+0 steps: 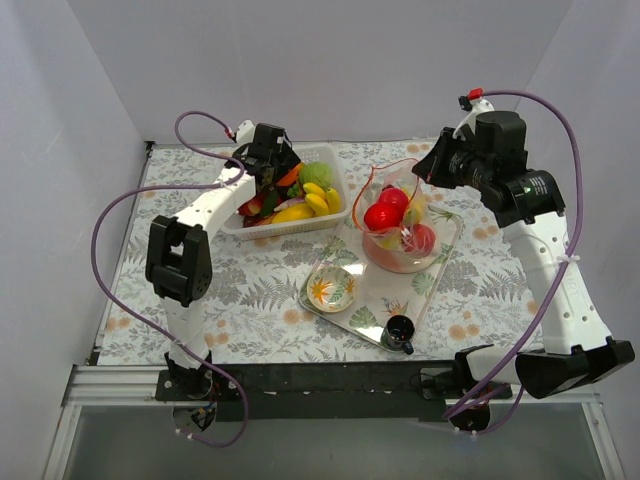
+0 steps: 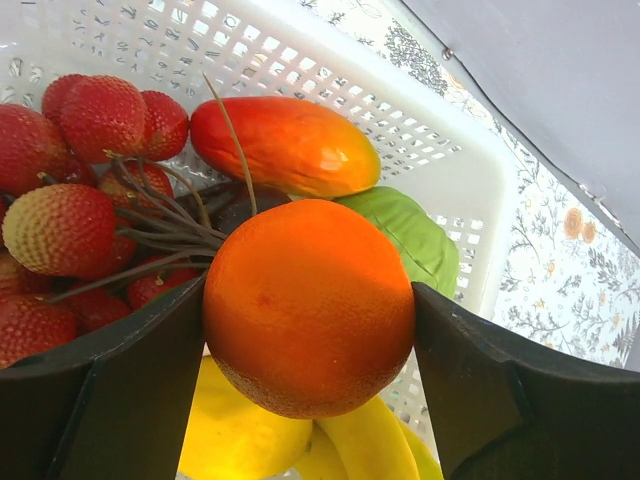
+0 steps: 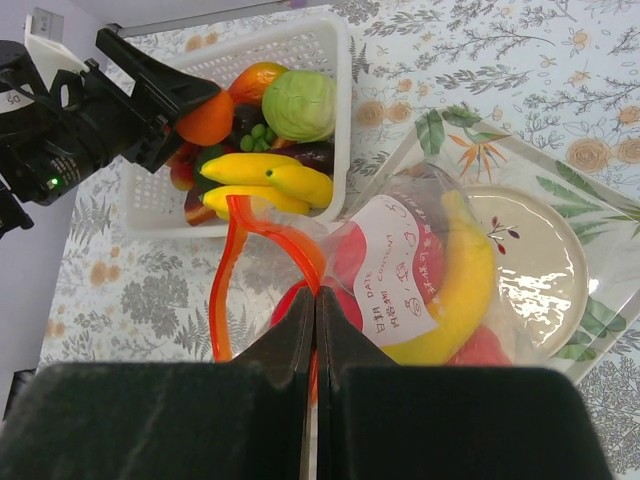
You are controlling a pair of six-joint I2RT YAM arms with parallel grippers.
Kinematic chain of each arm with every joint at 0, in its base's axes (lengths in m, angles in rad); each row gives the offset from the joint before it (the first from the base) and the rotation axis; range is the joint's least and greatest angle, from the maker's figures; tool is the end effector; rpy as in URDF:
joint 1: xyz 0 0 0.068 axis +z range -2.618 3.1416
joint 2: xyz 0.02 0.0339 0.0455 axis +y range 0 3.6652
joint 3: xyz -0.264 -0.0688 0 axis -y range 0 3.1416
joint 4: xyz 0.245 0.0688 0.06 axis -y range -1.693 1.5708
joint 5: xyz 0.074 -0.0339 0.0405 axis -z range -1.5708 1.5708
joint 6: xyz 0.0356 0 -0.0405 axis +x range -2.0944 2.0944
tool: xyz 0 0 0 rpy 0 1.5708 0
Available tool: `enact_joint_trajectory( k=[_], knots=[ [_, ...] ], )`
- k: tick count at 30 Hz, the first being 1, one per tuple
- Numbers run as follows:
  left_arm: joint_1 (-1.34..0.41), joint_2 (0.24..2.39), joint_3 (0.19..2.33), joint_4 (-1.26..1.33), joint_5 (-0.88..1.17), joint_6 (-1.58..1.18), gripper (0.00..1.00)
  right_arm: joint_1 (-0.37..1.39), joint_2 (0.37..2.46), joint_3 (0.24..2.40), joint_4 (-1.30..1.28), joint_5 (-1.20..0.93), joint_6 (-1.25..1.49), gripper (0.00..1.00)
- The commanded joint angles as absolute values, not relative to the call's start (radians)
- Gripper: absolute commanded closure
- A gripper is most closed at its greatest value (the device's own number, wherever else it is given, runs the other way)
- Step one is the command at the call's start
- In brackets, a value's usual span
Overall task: Place the food in the zip-top bag and seal the zipper
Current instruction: Adjust the fake fruit in the bin.
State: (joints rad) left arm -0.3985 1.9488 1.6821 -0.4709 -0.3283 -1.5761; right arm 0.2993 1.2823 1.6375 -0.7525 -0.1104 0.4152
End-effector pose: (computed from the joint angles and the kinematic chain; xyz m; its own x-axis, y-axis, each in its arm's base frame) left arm 0.4185 -0.1638 0.2797 -0.1441 -0.9664 -0.2129 -0.6206 0.2558 -0.7412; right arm 0.2421 0.0788 0.4657 -0.4957 0.2666 -0.8266 -0.2078 0.8876 0.4110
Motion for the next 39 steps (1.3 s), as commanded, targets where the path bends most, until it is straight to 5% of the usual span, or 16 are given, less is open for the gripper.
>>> enact_joint_trajectory(
  k=[1,15,23,27,28,29,35,38,39],
  knots=[
    [-0.384,1.876,1.672,-0.469,-0.359,-1.548,0.49,0.31,1.279,1.655,-0.69,-0.103,0.422,0.99],
    [-0.376,1.79,1.533,-0.419,-0.365,-1.488,0.47,0.339,1.29,1.651,-0.667,-0.1,0.43,0.99],
    [-0.315,1.858,1.637,-0.414,-0.41,-1.35,0.42,0.36,1.289,1.657,-0.676,-0.081,0.43,0.99],
    [-0.305,1.951,1.726,-0.46,-0.408,-1.278,0.23,0.364,1.287,1.663,-0.681,-0.08,0.426,0.99],
    [-0.305,1.971,1.739,-0.462,-0.394,-1.246,0.03,0.365,1.284,1.661,-0.681,-0.08,0.426,0.99],
    [-0.305,1.976,1.744,-0.46,-0.358,-1.232,0.02,0.365,1.284,1.663,-0.683,-0.08,0.426,0.99],
    [-0.308,1.936,1.77,-0.477,-0.282,-1.18,0.02,0.37,1.285,1.677,-0.689,-0.083,0.423,0.99],
    [-0.33,1.892,1.732,-0.488,-0.258,-1.196,0.15,0.373,1.279,1.663,-0.675,-0.086,0.425,0.99],
    [-0.336,1.864,1.705,-0.492,-0.244,-1.204,0.27,0.374,1.278,1.658,-0.672,-0.086,0.428,0.99]
  ],
)
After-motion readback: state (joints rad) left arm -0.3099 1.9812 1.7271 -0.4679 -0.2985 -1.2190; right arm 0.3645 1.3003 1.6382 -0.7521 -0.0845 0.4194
